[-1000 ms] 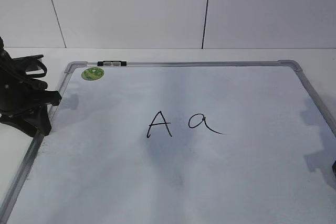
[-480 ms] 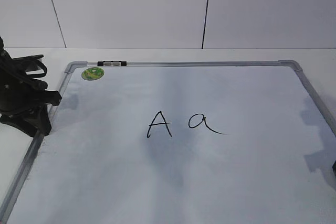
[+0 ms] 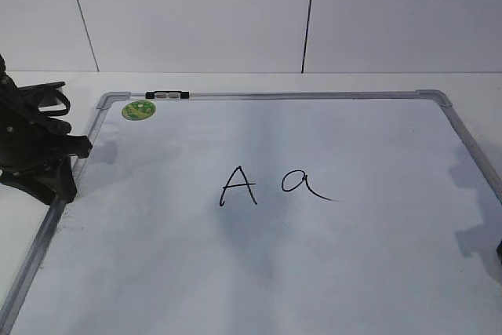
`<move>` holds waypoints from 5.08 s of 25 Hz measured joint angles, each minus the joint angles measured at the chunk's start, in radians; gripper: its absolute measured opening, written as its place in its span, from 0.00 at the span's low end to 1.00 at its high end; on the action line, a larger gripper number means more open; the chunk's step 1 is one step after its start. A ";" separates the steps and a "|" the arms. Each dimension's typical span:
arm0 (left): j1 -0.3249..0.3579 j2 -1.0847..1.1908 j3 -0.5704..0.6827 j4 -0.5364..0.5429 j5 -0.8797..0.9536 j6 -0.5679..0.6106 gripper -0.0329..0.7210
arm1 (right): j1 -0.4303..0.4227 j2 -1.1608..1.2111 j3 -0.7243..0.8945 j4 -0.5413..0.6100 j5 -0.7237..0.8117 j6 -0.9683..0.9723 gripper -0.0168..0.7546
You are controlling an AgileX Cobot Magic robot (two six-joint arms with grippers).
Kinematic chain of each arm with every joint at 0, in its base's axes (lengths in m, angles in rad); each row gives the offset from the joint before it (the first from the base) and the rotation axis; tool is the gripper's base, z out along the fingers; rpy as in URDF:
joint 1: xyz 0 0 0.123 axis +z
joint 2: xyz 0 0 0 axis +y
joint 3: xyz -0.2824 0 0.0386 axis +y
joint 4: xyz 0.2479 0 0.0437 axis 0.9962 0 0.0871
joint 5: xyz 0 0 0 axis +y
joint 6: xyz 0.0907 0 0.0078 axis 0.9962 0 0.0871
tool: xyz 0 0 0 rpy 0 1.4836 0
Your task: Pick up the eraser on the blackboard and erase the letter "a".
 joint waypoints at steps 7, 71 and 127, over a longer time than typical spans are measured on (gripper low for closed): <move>0.000 0.000 0.000 0.000 0.000 0.000 0.33 | 0.000 0.000 0.000 0.000 0.000 0.000 0.72; -0.002 0.000 -0.008 0.029 0.012 0.000 0.12 | 0.252 0.146 -0.471 0.194 0.157 -0.115 0.72; -0.002 0.000 -0.008 0.023 0.018 0.000 0.12 | 0.434 0.688 -0.998 0.094 0.303 -0.136 0.72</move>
